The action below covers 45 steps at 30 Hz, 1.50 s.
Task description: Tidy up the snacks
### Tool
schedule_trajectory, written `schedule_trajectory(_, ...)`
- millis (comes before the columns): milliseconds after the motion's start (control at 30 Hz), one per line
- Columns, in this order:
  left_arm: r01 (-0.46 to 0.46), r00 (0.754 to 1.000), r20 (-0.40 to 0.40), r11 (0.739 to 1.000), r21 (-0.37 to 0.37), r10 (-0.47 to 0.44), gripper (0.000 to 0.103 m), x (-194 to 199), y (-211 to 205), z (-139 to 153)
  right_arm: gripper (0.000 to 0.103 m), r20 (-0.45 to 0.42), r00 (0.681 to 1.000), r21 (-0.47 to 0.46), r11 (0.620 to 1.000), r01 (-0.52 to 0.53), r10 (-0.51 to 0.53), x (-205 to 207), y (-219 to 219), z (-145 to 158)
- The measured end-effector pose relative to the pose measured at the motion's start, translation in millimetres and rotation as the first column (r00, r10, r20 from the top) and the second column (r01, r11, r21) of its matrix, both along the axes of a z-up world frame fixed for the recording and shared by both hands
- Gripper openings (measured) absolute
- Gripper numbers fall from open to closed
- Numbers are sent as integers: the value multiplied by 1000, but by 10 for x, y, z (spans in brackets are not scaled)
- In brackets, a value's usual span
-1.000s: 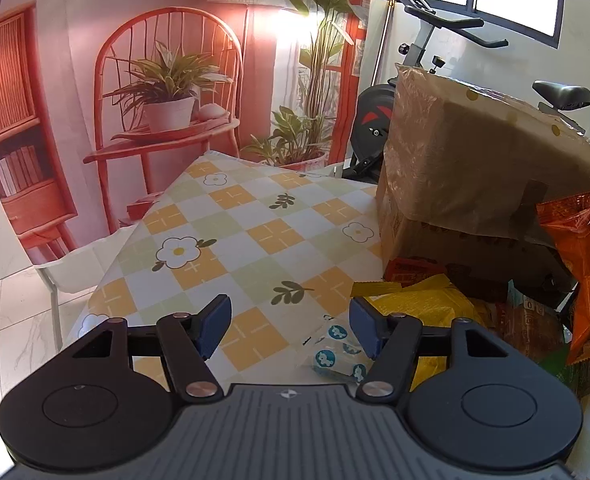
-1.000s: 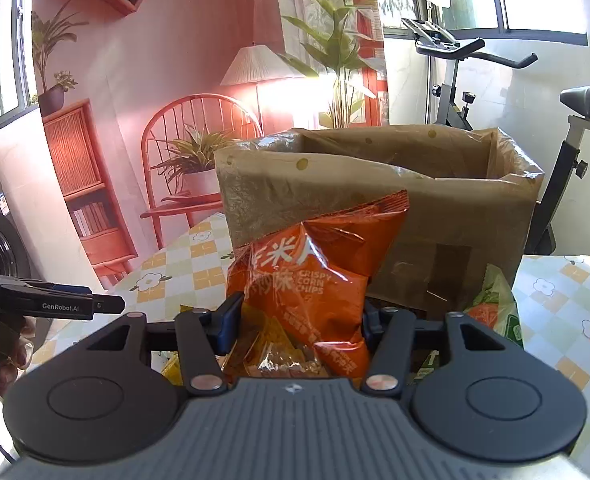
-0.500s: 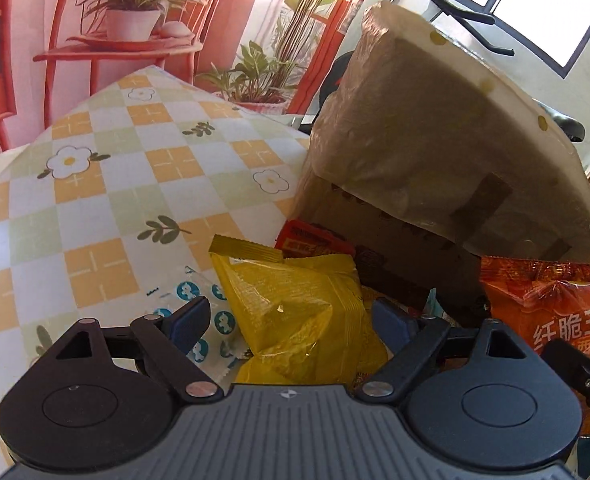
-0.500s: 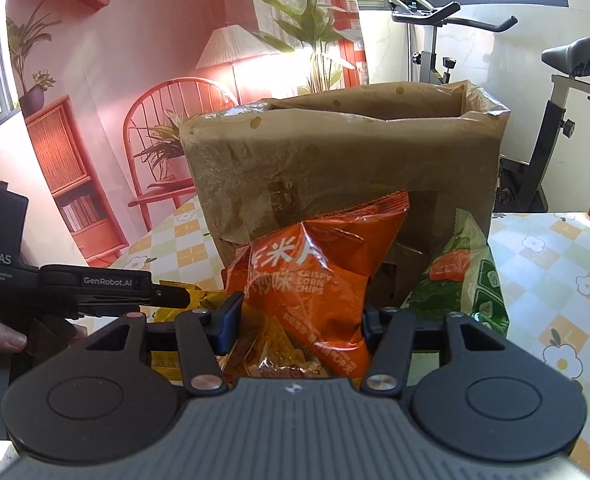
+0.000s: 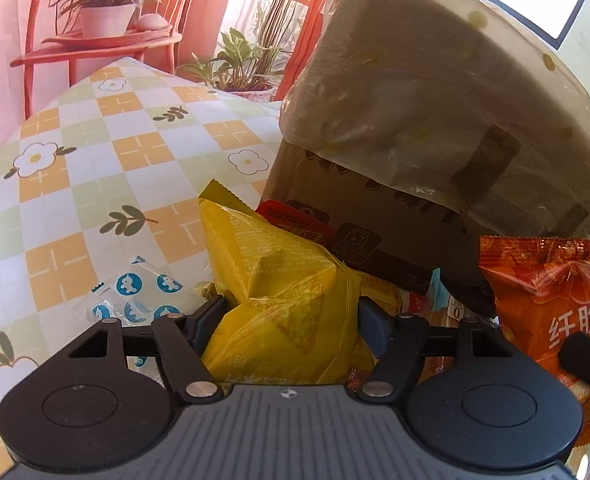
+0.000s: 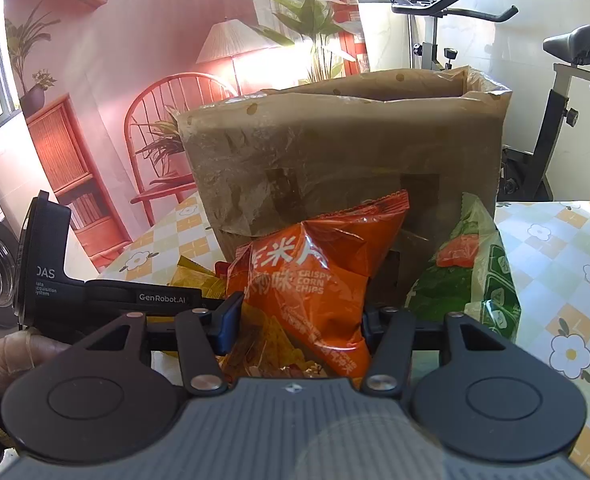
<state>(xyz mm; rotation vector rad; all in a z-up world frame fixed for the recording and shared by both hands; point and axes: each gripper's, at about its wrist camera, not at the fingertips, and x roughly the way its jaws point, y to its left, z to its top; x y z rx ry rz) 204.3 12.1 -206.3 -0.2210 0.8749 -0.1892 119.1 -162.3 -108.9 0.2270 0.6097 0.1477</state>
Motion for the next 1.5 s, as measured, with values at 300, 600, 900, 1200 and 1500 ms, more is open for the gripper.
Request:
schedule_trajectory(300,21,985,168,994,107,-39,57,-359,16,489,56,37,999,-5,1000,4,-3,-61,13,82)
schedule_trajectory(600,13,924,373,982,188,-84,57,-616,18,1224,56,159,987,-3,1000,-1,1,-83,-4,513)
schedule_trajectory(900,7,862,491,972,236,-125,57,-486,-182,1838,56,279,960,-19,1000,18,-12,114,-203,1136)
schedule_trajectory(1200,48,830,529,968,247,-176,58,-46,-544,2245,56,268,960,-84,991,104,-78,722,-640,1368)
schedule_trajectory(1500,124,851,449,936,330,-271,59,676,-1038,2219,57,150,983,-140,982,129,-108,1381,-902,1124)
